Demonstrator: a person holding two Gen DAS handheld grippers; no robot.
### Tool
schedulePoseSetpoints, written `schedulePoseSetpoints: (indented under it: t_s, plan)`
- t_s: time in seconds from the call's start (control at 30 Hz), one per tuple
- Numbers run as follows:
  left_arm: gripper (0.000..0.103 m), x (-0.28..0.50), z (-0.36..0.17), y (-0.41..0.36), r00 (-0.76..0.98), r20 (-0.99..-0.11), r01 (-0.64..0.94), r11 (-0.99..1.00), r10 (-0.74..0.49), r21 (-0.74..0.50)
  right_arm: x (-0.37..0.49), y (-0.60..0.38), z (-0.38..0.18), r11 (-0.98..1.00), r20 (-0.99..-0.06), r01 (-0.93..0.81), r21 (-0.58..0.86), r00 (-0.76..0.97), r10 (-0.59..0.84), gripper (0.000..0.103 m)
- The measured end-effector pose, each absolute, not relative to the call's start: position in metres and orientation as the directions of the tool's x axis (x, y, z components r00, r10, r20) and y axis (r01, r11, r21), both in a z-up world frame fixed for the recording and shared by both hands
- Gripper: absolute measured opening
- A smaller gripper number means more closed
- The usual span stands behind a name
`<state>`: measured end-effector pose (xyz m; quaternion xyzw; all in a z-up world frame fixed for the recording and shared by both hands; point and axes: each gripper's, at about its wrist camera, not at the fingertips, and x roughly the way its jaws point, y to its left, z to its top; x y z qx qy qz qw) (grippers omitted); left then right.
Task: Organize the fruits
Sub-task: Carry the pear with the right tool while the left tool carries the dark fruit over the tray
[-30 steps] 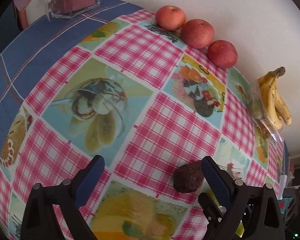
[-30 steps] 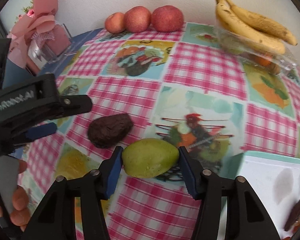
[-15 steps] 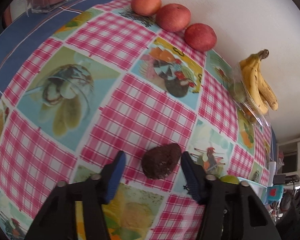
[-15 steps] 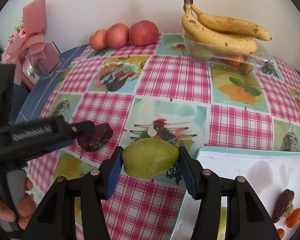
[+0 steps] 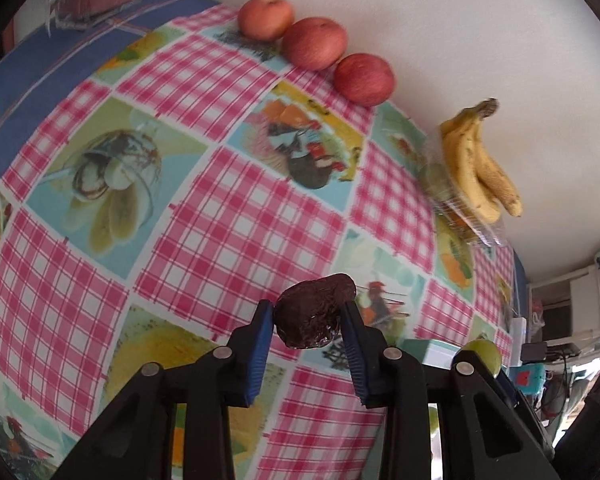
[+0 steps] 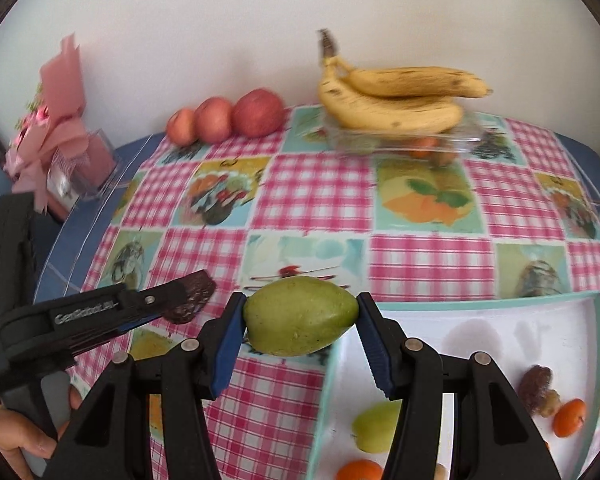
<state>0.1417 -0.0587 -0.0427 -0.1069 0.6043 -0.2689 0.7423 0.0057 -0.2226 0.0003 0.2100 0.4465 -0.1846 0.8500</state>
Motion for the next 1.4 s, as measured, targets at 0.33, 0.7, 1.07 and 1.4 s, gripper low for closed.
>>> schedulePoseSetpoints:
  t_s: [0.33, 0.7, 1.07, 1.4]
  plan:
    - [0.037, 0.108, -0.008, -0.085, 0.136, -0.813, 0.388, 0.785, -0.566, -0.482, -0.059, -0.282, 0.020, 0.691, -0.844, 0.696, 0.196, 0.479, -0.243, 0.057]
    - [0.037, 0.068, 0.009, -0.130, 0.106, -0.806, 0.520, 0.724, -0.582, -0.454, -0.114, -0.330, 0.025, 0.563, -0.847, 0.811, 0.159, 0.405, -0.345, 0.057]
    - [0.037, 0.032, -0.005, -0.177, 0.048, -0.821, 0.617, 0.663, -0.569, -0.423, -0.131, -0.350, 0.022, 0.521, -0.846, 0.844, 0.126, 0.366, -0.387, 0.057]
    - [0.037, 0.022, -0.038, -0.196, 0.039, -0.853, 0.636, 0.671, -0.521, -0.381, -0.138, -0.369, -0.020, 0.479, -0.894, 0.870, 0.119, 0.303, -0.329, 0.057]
